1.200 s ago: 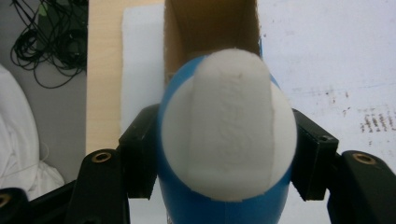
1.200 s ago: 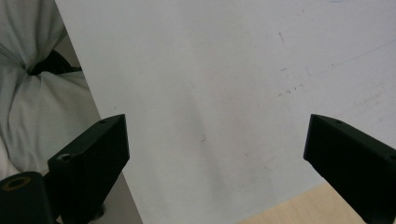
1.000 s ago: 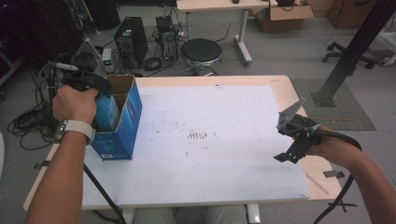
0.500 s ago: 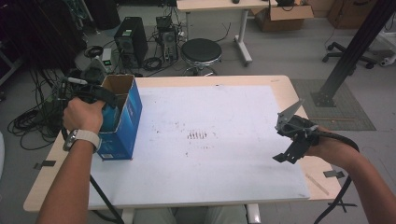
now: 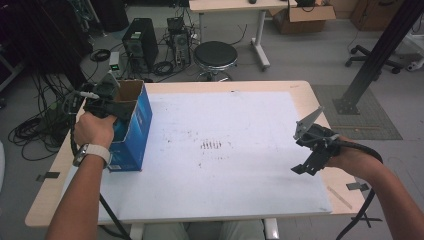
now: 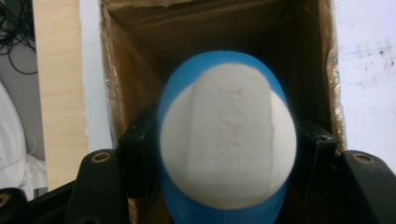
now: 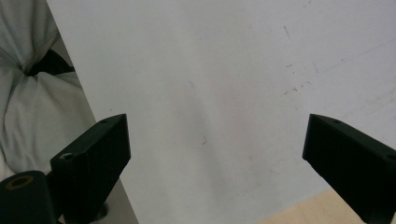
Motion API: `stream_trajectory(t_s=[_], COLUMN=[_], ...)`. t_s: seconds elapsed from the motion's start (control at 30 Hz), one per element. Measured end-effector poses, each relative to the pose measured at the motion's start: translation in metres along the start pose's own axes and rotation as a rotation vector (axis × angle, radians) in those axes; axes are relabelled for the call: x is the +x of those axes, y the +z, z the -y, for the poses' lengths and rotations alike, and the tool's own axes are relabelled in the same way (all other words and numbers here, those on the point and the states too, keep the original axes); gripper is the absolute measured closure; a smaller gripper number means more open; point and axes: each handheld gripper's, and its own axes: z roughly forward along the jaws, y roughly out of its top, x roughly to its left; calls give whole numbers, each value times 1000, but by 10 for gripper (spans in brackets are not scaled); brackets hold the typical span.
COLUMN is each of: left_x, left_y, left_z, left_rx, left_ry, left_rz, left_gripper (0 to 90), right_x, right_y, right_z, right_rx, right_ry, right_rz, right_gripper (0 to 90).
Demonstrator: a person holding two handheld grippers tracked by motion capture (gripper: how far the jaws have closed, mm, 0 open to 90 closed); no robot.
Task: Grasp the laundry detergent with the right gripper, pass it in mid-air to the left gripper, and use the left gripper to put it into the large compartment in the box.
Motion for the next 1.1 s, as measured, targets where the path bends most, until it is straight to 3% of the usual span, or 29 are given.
stream_trajectory(t_s=[0.7, 1.0, 1.1], left_x=[4, 7, 8], left_y=[8, -4, -17], left_z=[1, -2, -5], left_rx=[8, -13, -18], left_ry=[2, -1, -3], left_rz=[25, 42, 61], left_gripper=[375, 271, 220], right_x=[1, 0, 1], right_y=[3, 5, 3], right_z=[2, 3, 2], right_rx=[0, 2, 1], right_ry=[8, 11, 11], right_rz=[-7, -11, -8], right_gripper=[77, 76, 76])
